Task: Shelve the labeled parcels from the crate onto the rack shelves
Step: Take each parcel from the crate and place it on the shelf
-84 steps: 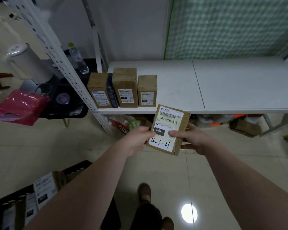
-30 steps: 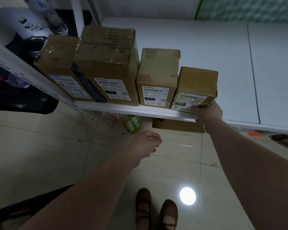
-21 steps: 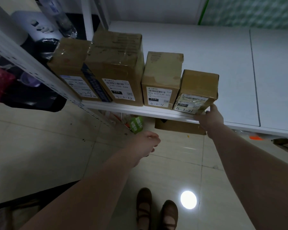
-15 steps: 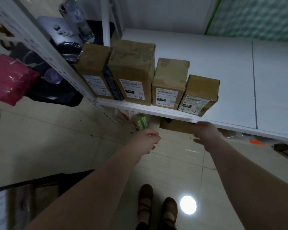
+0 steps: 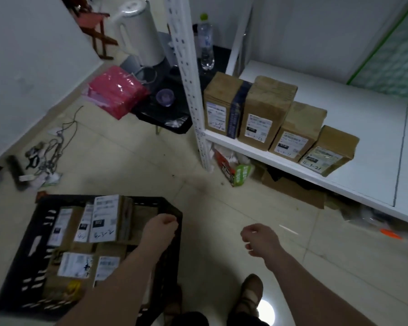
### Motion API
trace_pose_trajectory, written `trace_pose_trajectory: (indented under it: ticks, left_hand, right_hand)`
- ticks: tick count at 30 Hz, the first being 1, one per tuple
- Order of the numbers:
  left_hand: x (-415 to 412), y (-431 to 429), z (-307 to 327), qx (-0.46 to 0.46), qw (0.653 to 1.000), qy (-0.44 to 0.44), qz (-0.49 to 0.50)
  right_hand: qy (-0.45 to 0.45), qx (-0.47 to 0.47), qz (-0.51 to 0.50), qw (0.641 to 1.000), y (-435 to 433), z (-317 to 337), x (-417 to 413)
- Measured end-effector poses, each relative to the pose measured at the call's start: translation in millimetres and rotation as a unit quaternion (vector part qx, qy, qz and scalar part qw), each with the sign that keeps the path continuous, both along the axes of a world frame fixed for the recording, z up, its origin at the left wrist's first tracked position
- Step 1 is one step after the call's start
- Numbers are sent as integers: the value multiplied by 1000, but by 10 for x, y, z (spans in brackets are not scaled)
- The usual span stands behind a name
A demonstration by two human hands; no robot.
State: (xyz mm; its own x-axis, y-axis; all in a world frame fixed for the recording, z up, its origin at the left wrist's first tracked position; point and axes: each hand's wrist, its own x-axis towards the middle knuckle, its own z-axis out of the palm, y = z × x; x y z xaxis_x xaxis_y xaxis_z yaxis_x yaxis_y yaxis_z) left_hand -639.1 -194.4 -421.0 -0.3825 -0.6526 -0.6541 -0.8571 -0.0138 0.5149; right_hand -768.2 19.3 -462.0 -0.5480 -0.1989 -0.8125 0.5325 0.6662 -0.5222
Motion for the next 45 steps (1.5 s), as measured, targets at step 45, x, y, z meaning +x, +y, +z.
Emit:
trace_pose_trajectory:
  ticks: [45]
  left_hand:
    - [1531,-1273,609,260,916,262,158]
  right_hand:
    - [-157,-367,-170,901,-1959,702,1856]
